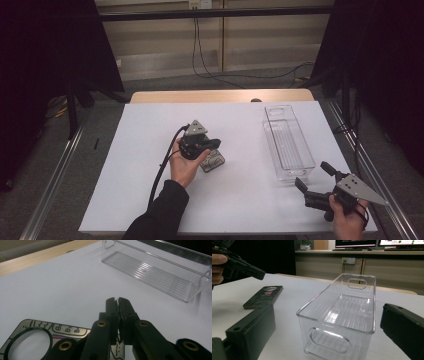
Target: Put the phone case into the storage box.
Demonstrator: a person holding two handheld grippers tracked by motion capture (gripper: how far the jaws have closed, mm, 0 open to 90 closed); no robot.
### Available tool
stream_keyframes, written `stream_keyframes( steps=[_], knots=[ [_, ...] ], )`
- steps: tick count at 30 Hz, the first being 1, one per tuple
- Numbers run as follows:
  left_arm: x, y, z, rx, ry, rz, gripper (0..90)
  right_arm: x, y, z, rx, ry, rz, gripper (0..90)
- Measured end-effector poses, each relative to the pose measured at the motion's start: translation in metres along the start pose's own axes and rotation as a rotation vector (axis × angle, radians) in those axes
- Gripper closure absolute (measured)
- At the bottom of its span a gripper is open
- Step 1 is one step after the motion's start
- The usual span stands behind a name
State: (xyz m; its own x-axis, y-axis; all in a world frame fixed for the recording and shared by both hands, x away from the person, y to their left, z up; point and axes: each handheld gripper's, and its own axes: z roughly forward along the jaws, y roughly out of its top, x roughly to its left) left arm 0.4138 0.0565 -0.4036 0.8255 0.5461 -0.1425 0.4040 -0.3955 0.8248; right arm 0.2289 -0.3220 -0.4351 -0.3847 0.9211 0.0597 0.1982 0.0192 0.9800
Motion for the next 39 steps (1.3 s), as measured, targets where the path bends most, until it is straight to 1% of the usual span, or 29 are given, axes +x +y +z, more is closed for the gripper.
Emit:
stream_keyframes(
  steps=[1, 2, 3, 5, 6, 7, 8, 10, 11, 14, 16, 17, 19, 24, 25, 26, 27, 28, 29, 33, 34, 35, 36, 39],
  knots=[
    [0.001, 0.001, 0.002, 0.013, -0.011, -0.001, 86.8, 0.0, 0.0, 0.0, 0.001, 0.001, -0.003, 0.0],
    [0.002, 0.003, 0.004, 0.033, -0.014, 0.0, 86.9, 0.0, 0.0, 0.0, 0.0, 0.002, -0.001, 0.0],
    [0.002, 0.004, 0.006, 0.055, 0.001, 0.011, 87.0, 0.0, 0.0, 0.0, 0.0, 0.002, -0.001, 0.0],
    [0.003, 0.006, 0.01, 0.077, -0.007, 0.005, 88.0, 0.0, 0.0, 0.0, 0.001, 0.002, -0.001, 0.0],
    [0.003, 0.006, 0.01, 0.077, -0.007, 0.005, 88.9, 0.0, 0.0, 0.0, 0.001, 0.002, -0.001, 0.0],
    [0.002, 0.007, 0.014, 0.103, -0.013, 0.009, 89.1, -0.001, 0.0, 0.0, 0.002, 0.003, -0.006, 0.0],
    [0.001, 0.007, 0.018, 0.122, -0.006, 0.014, 89.5, -0.001, 0.0, 0.0, 0.003, 0.004, -0.006, 0.0],
    [0.002, 0.007, 0.023, 0.146, 0.0, 0.009, 90.0, -0.001, 0.0, 0.0, 0.003, 0.004, -0.003, 0.0],
    [0.002, 0.007, 0.026, 0.166, 0.001, 0.009, 90.0, -0.001, 0.0, 0.0, 0.002, 0.005, -0.002, 0.0],
    [0.0, 0.007, 0.034, 0.2, 0.011, 0.009, 90.0, 0.0, 0.0, 0.0, 0.004, 0.007, -0.002, 0.0],
    [0.001, 0.007, 0.039, 0.229, 0.01, 0.004, 90.0, 0.0, 0.0, 0.0, 0.004, 0.007, -0.002, 0.0],
    [0.001, 0.006, 0.041, 0.233, 0.018, 0.007, 90.0, 0.0, 0.0, 0.0, 0.005, 0.008, -0.001, 0.0],
    [0.001, 0.006, 0.044, 0.254, 0.02, 0.008, 90.0, 0.0, 0.0, 0.0, 0.004, 0.009, -0.001, 0.0],
    [0.001, 0.003, 0.053, 0.288, 0.013, 0.007, 90.0, -0.001, 0.0, 0.0, 0.006, 0.011, -0.005, 0.0],
    [0.001, 0.003, 0.054, 0.288, 0.012, 0.004, 90.0, -0.001, 0.0, 0.0, 0.007, 0.013, -0.004, 0.0],
    [0.0, 0.001, 0.056, 0.288, 0.002, 0.002, 90.0, -0.001, 0.0, 0.0, 0.007, 0.012, -0.005, 0.0],
    [-0.001, 0.0, 0.058, 0.297, -0.01, 0.013, 90.0, -0.001, 0.0, 0.0, 0.007, 0.012, -0.004, 0.0],
    [-0.001, 0.0, 0.058, 0.297, -0.01, 0.013, 90.0, -0.001, 0.0, 0.0, 0.007, 0.012, -0.004, 0.0],
    [-0.004, -0.002, 0.061, 0.31, -0.002, 0.023, 90.0, -0.001, 0.0, 0.0, 0.007, 0.012, -0.007, 0.0],
    [-0.006, -0.005, 0.067, 0.308, -0.014, 0.015, 90.0, 0.0, 0.0, 0.0, 0.007, 0.013, -0.005, 0.0],
    [-0.006, -0.006, 0.068, 0.319, -0.017, 0.019, 90.0, 0.0, 0.0, 0.0, 0.005, 0.013, -0.003, 0.0],
    [-0.006, -0.008, 0.068, 0.324, -0.012, 0.02, 90.0, 0.0, 0.0, 0.0, 0.006, 0.012, -0.002, 0.0],
    [-0.006, -0.009, 0.069, 0.322, -0.014, 0.025, 90.0, -0.001, 0.0, 0.0, 0.007, 0.013, -0.006, 0.0],
    [-0.005, -0.012, 0.068, 0.305, -0.02, 0.006, 90.0, -0.001, 0.0, 0.0, 0.006, 0.011, 0.0, 0.0]
  ],
)
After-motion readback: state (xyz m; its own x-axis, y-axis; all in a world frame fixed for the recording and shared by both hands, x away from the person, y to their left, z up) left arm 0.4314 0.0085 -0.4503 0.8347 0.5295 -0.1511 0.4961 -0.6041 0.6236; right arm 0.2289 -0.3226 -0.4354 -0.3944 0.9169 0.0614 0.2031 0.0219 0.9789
